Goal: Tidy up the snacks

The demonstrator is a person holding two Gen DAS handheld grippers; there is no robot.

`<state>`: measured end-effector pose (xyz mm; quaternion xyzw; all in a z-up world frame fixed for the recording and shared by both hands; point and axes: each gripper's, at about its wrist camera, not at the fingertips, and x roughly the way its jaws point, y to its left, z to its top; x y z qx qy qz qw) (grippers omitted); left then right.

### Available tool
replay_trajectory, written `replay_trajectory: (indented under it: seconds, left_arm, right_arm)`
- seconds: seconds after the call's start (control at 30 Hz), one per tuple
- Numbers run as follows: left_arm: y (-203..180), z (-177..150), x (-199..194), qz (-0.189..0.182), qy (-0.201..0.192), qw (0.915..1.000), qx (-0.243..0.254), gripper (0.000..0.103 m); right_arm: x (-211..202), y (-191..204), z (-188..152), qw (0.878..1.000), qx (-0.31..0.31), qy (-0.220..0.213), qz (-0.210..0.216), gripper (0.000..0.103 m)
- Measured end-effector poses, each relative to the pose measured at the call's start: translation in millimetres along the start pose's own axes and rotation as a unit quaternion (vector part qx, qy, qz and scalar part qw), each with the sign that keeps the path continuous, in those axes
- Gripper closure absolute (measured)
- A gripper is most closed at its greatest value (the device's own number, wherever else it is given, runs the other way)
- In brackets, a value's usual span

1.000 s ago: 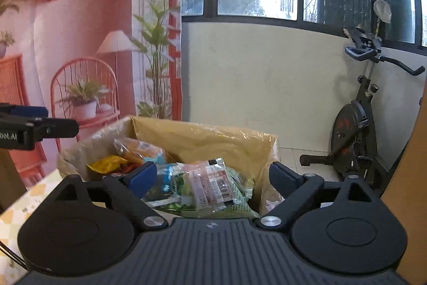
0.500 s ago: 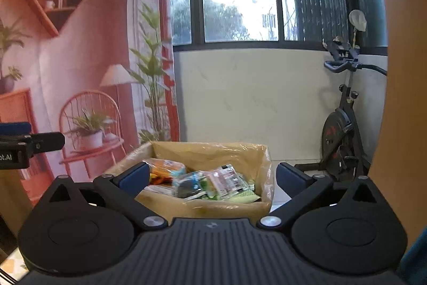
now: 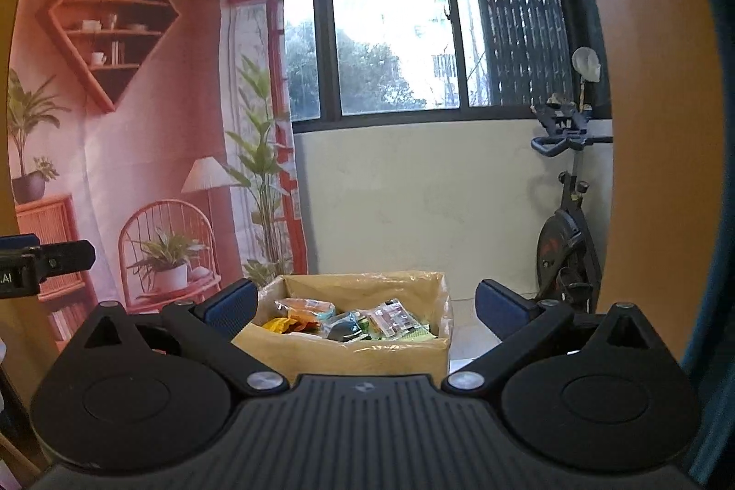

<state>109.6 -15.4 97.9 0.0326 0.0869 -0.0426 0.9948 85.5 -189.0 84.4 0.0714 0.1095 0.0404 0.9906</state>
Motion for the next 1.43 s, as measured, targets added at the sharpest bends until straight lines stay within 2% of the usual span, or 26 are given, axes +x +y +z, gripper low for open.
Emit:
replay_trajectory:
  seconds: [0.23,0.43,1.43]
  left_arm:
    - [-3,2,-16,-0.007,-0.008,0.9999,0.001,0.008]
    - [-4,3,-25,-0.004,-0.013,0.9999,-0.002,0.008]
    - [4,6,-32,0.0,-0.015,0.9997,-0.017,0.008]
  right_arm:
    - [-30,5,6,1.0,0.009,-0.013,0.007,0.0]
    - [-40,4,10,1.0,0.01,-0.019,0.008,0.0]
    - [-40,5,12,1.0,0.004,-0.01,0.01,0.0]
